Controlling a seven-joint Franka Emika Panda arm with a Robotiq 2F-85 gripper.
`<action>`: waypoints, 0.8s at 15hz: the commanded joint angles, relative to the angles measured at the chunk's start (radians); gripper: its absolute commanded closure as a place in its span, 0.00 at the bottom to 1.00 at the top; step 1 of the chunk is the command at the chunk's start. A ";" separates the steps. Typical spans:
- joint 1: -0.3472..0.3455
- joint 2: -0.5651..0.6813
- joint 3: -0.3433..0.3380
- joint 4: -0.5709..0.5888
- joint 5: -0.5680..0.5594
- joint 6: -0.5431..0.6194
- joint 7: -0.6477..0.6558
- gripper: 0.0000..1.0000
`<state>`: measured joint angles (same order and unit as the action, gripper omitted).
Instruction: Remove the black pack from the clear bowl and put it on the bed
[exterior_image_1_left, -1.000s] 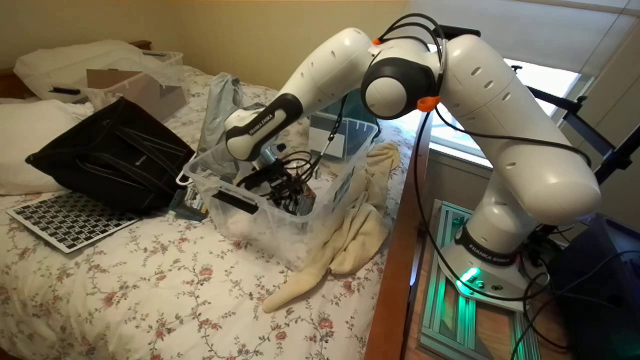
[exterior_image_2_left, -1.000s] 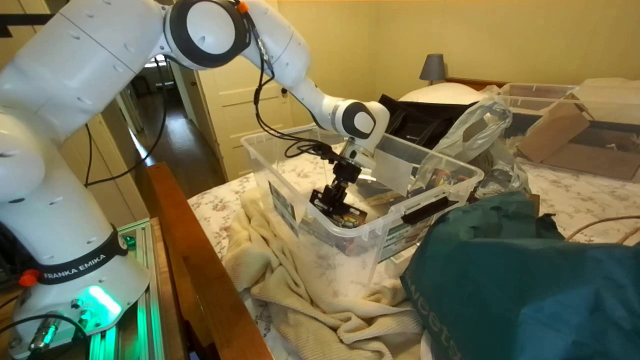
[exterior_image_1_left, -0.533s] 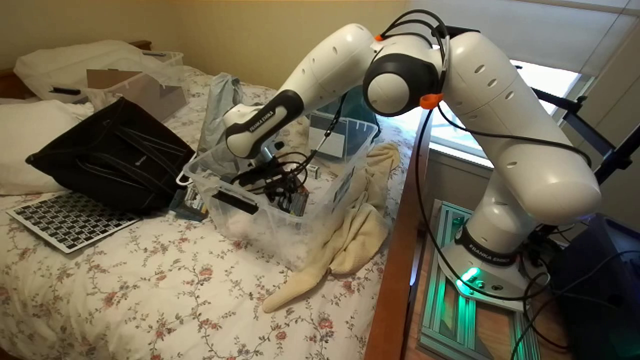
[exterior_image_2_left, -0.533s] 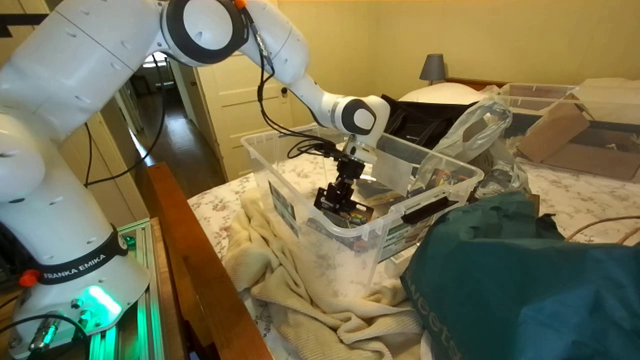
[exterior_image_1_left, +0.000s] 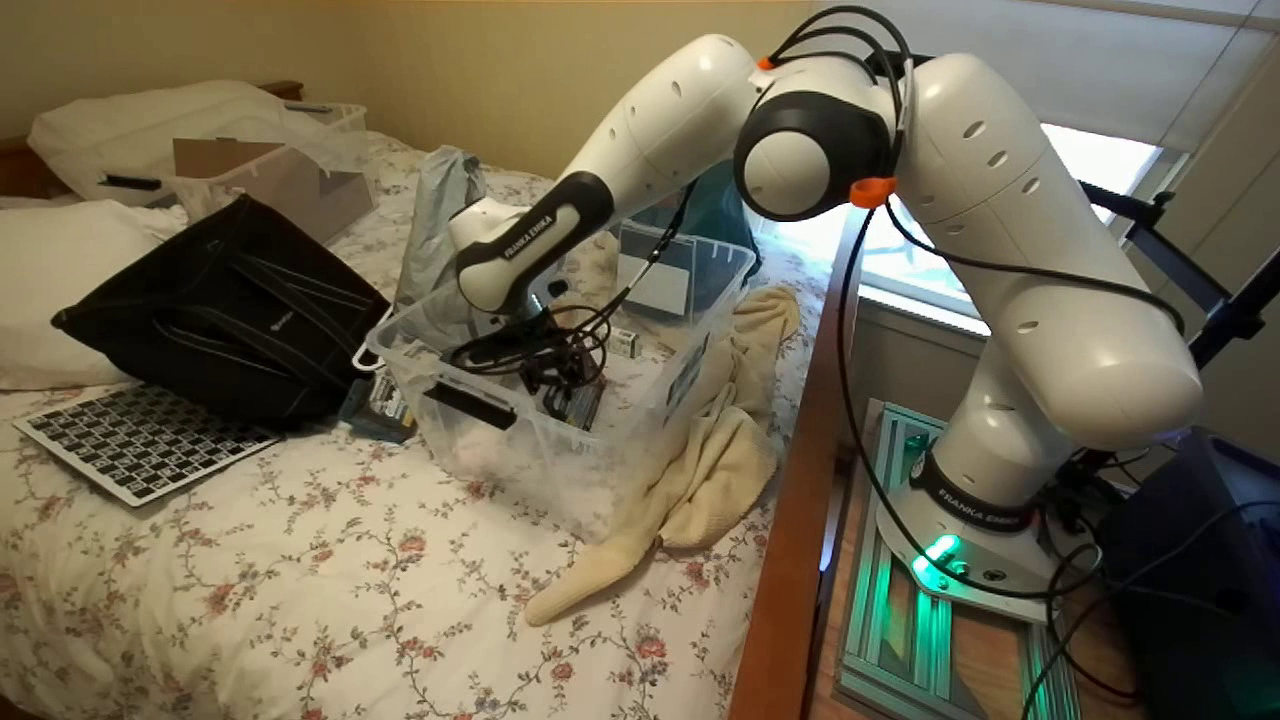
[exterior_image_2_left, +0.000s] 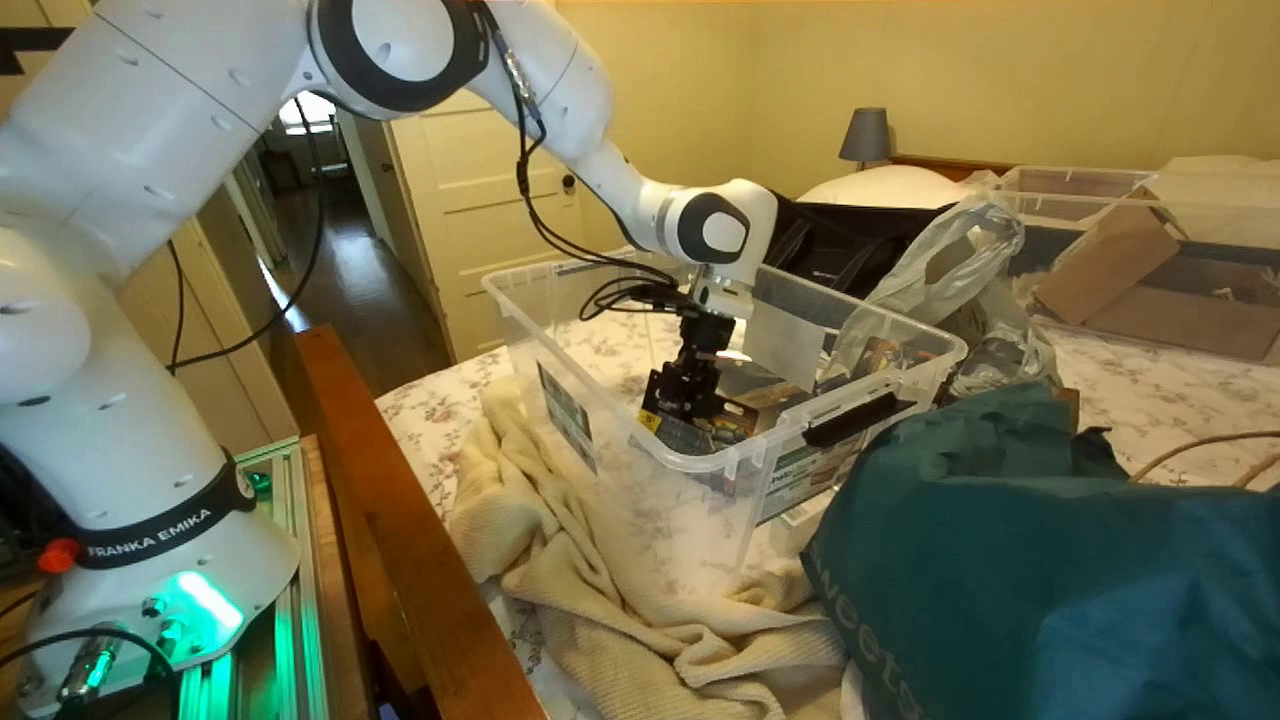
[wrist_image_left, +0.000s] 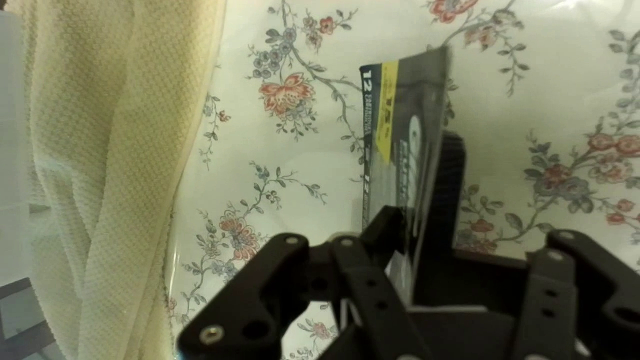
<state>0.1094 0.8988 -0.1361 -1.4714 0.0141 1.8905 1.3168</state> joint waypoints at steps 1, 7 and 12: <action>-0.003 0.001 0.004 0.002 -0.003 0.001 0.004 1.00; 0.006 -0.056 -0.009 -0.059 0.001 0.005 0.053 1.00; 0.027 -0.149 -0.028 -0.183 -0.002 0.048 0.234 1.00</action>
<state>0.1139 0.8278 -0.1492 -1.5438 0.0135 1.8881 1.4553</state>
